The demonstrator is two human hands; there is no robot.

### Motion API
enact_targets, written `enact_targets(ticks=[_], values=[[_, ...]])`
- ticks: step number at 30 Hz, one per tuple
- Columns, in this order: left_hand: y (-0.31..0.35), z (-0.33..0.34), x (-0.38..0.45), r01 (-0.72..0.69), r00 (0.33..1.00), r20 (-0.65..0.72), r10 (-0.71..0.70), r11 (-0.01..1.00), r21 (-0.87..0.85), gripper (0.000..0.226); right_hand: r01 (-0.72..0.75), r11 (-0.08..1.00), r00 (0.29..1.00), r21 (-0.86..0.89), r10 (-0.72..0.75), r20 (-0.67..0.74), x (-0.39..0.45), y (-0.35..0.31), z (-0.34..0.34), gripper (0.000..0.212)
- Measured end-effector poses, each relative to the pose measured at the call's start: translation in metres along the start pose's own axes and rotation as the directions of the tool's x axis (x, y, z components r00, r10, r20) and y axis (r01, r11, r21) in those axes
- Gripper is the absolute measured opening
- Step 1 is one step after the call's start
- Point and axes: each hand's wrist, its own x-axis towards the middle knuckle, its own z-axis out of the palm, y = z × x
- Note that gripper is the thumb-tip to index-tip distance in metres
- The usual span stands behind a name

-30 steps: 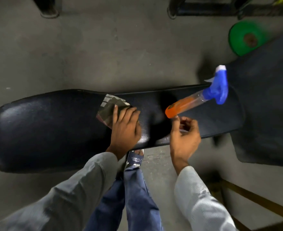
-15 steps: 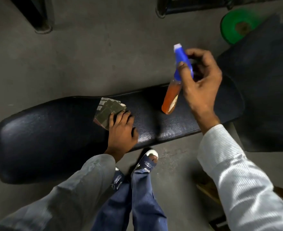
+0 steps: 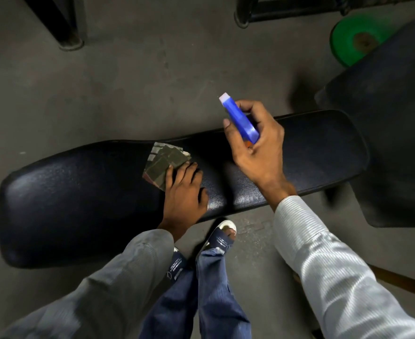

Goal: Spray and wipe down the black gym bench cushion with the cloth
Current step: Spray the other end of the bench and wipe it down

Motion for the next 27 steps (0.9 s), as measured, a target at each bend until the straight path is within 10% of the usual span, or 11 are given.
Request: enact_targets(ticks=[9, 18, 27], values=[[-0.013, -0.007, -0.002, -0.046, 0.991, -0.133, 0.025, 0.987, -0.157, 0.057, 0.227, 0.946, 0.970, -0.230, -0.200, 0.138, -0.011, -0.011, 0.008, 0.031], [-0.042, -0.010, -0.001, -0.040, 0.997, 0.070, 0.039, 0.999, 0.007, 0.074, -0.384, 0.915, 0.916, -0.121, 0.395, 0.077, -0.083, 0.017, 0.013, 0.035], [-0.037, 0.007, -0.007, 0.013, 0.999, 0.045, -0.018, 0.996, 0.093, 0.077, -0.593, 0.795, 0.796, -0.126, 0.603, 0.057, -0.115, 0.040, 0.039, 0.046]])
